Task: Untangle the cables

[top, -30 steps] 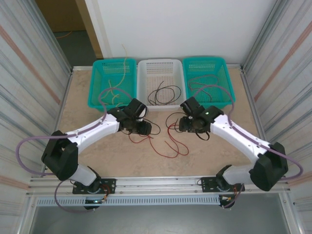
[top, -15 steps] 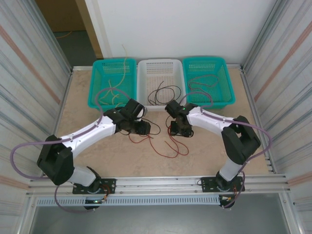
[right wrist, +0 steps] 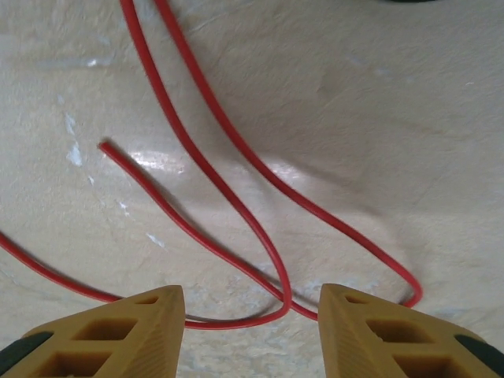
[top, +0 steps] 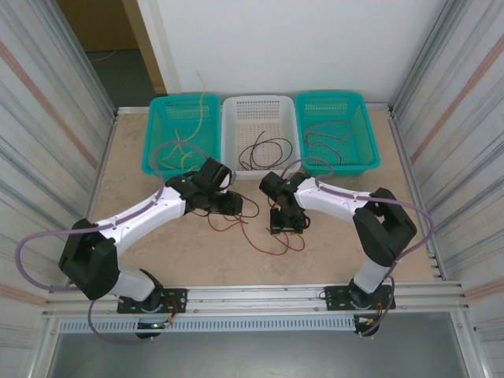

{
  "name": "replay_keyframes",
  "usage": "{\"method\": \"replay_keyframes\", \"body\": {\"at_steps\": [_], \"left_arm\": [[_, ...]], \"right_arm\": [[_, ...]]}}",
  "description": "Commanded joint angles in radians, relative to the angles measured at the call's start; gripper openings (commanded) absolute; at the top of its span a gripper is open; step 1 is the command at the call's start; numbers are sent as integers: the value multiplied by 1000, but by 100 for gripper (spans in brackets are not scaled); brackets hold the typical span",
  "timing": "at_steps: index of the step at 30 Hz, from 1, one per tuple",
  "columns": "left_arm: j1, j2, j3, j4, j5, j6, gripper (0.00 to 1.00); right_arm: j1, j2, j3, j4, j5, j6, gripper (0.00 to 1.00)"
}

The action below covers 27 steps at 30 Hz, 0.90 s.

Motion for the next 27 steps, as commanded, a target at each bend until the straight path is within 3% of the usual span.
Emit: {"method": "replay_keyframes", "body": {"at_steps": [1,7,11,17,27], "left_arm": [[6,-35,-1,20,25,-19,49],[5,-22,7,10,30,-10,51],[5,13,15,9,48,-7,63],[-4,66,44,-22,106,30,66],[-3,30,24,31,128,12,65]], "right_arm": [[7,63,7,1,-59,-36,41],[8,115,51,-8,-45,-48,35],[8,130,59,-9,-44,-51,32],[24,78,62,-7,-8,-50,1],[148,-241,229,14,111,-106,0]]}}
